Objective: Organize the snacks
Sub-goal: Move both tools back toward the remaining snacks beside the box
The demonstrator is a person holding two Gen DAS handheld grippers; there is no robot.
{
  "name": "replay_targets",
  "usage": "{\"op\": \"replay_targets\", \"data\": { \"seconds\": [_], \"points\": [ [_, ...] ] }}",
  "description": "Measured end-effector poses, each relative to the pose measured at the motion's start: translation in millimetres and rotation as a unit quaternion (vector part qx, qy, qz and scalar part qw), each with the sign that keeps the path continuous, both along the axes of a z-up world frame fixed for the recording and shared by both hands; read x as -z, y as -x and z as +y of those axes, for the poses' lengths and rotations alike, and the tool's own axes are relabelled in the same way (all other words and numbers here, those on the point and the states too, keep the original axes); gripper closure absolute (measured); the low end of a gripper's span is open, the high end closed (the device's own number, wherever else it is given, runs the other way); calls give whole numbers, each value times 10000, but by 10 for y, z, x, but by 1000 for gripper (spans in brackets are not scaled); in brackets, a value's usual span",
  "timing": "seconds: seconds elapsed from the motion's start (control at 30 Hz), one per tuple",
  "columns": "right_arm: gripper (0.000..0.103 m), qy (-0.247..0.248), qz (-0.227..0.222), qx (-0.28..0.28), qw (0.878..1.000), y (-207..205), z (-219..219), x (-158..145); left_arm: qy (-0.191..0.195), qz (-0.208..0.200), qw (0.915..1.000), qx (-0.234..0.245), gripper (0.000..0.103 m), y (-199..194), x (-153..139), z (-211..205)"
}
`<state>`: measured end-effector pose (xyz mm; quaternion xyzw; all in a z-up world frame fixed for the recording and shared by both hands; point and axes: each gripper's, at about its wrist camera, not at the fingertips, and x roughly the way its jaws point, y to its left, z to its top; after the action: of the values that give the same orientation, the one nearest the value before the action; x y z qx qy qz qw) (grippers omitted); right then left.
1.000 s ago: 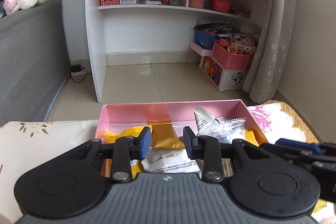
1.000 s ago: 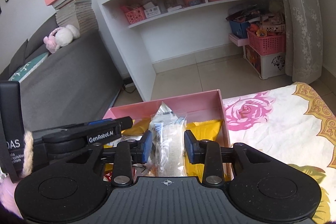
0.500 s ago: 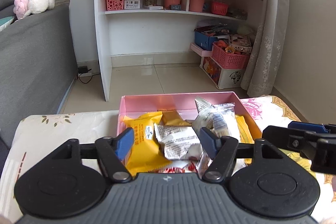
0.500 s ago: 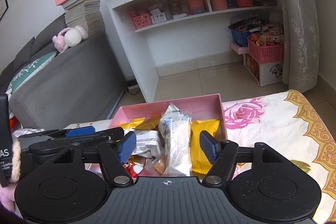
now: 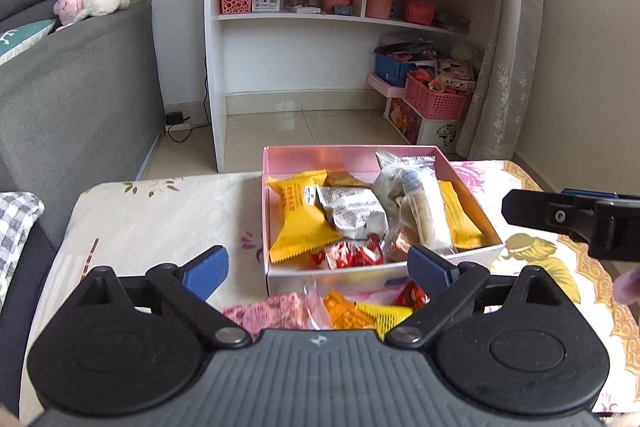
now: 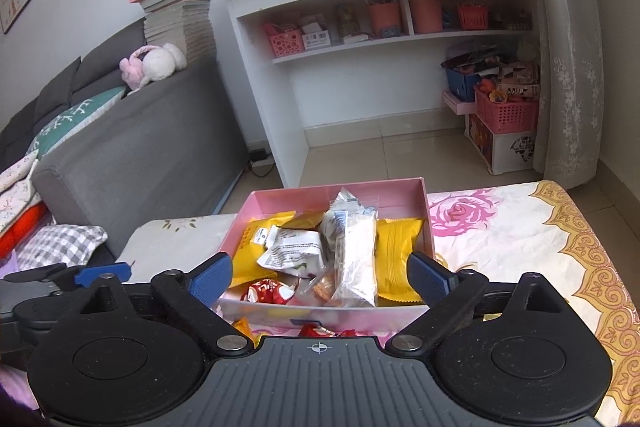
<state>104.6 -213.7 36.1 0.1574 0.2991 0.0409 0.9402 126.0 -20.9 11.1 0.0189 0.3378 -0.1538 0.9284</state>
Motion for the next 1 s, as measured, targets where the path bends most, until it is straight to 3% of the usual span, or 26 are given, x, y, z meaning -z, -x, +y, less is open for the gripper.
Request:
{"op": "replay_targets", "data": {
  "seconds": [0.17, 0.5, 1.0],
  "points": [
    [5, 78, -33, -49, 10000, 114, 79, -50, -10, 11, 10000, -88, 1, 160, 10, 94],
    [2, 166, -238, -2, 9996, 347, 209, -70, 91, 205, 9997, -115, 0, 361, 190, 254],
    [1, 267, -122, 38, 9996, 532, 248, 307, 264, 93, 9989, -369, 0, 581, 544, 551]
  ]
}}
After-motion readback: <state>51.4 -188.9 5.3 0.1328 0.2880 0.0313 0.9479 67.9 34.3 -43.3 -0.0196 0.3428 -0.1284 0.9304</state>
